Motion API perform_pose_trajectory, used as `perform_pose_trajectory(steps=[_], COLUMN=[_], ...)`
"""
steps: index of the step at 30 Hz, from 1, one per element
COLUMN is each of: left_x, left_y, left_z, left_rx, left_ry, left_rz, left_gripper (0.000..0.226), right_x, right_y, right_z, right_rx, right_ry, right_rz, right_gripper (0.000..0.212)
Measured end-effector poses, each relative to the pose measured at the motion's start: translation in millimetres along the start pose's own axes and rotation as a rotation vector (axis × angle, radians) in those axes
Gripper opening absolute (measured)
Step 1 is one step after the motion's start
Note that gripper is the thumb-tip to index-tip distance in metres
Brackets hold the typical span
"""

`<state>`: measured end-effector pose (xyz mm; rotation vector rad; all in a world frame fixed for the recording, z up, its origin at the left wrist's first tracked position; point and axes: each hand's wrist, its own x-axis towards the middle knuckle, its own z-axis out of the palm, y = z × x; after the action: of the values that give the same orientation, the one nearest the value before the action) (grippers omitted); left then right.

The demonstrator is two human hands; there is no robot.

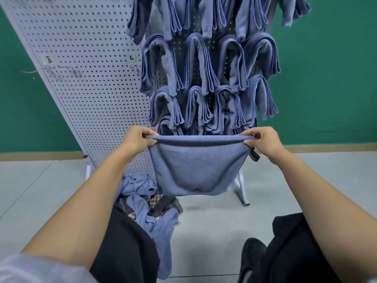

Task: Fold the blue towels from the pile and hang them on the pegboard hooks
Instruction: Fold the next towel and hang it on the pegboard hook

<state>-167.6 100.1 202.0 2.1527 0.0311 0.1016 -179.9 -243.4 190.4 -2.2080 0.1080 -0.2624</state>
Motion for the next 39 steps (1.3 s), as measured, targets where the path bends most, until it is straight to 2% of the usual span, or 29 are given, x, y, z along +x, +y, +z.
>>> perform_pose_trajectory(steps=[6,9,14,17,20,23,26,34,39], left_x=[1.2,0.9,2.5,3.5,1.9,-4.3,-12.6,-18.1,-19.3], left_y=[-6.0,-3.2,1.9,6.4,17.1,34.2,46.8,58.7,60.6], left_z=[-6.2,-9.6,-14.3,-8.1,2.4,18.8,40.3,72.4,72.9], left_rx=[-0.052,-0.246,-0.585,-0.746,-0.838,-0.822,-0.676,-0.532,-0.501], left_ry=[0.030,0.011,-0.061,-0.041,-0.046,-0.069,-0.129,-0.133,-0.111], left_rz=[0.015,-0.057,-0.229,-0.364,-0.384,-0.313,-0.214,-0.059,0.003], left_gripper=[0.007,0.016,0.015,0.015,0.010,0.005,0.002,0.017,0.021], right_x=[-0.6,2.0,-1.9,-7.0,-9.8,-12.6,-18.5,-26.3,-26.5], right_y=[-0.2,0.4,-12.4,-22.3,-33.6,-47.8,-62.2,-81.1,-78.7], right_z=[2.0,-2.1,-6.0,-1.1,7.0,20.6,41.5,68.8,65.1], right_rx=[-0.138,-0.091,0.402,0.588,0.732,0.765,0.722,0.732,0.831], right_ry=[0.118,0.134,0.083,0.023,-0.044,-0.137,-0.203,-0.231,-0.318], right_rz=[-0.028,-0.014,0.138,0.233,0.290,0.273,0.219,0.137,0.129], right_gripper=[0.012,0.013,0.025,0.029,0.023,0.012,0.010,0.004,0.024])
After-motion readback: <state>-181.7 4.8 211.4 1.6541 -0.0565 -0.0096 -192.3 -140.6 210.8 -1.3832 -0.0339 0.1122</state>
